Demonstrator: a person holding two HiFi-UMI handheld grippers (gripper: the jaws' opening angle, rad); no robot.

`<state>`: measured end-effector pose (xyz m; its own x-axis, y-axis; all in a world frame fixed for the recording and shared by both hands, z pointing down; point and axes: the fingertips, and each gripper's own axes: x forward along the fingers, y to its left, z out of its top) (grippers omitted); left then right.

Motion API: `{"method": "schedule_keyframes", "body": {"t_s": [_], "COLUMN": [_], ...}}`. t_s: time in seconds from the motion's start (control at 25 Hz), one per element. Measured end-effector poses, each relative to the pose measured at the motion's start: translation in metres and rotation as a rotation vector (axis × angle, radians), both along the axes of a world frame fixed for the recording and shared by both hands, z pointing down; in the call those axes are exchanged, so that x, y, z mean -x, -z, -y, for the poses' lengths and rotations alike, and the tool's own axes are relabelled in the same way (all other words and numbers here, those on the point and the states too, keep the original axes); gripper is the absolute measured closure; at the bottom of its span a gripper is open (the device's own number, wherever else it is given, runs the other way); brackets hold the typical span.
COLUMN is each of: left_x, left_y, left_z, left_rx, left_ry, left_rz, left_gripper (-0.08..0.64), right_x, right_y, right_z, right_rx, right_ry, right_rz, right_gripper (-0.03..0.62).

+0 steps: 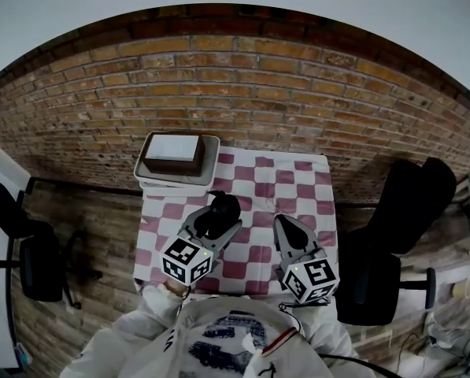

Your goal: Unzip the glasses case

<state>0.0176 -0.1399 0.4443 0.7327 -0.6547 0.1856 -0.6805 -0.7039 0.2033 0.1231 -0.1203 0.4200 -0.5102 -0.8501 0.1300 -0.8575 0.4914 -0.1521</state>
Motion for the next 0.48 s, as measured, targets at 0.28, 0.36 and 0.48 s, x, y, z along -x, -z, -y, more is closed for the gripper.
{"method": "schedule_keyframes", "body": {"t_s": [0.28, 0.36, 0.48], "left_x": [0.011, 0.012, 0.012], "left_y": [0.011, 0.015, 0.021], "left_z": [-0.004, -0.005, -0.005], "left_rx": [-0.042, -0.051, -0.075], "left_ry": [0.081, 0.1, 0.117], "left_rz": [-0.008, -0.018, -0.013], "left_gripper": [0.311, 0.311, 0.311], "right_x": [-0.005, -0.009, -0.011], "right_y": [0.006, 0.008, 0.008], "right_z": [-0.001, -0.001, 0.0], "right_rx": [-0.009, -0.012, -0.024], "right_ry": [-0.028, -0.04, -0.046], "right_rz": [0.022, 0.026, 0.042], "right_gripper": [0.577, 0.577, 0.577]}}
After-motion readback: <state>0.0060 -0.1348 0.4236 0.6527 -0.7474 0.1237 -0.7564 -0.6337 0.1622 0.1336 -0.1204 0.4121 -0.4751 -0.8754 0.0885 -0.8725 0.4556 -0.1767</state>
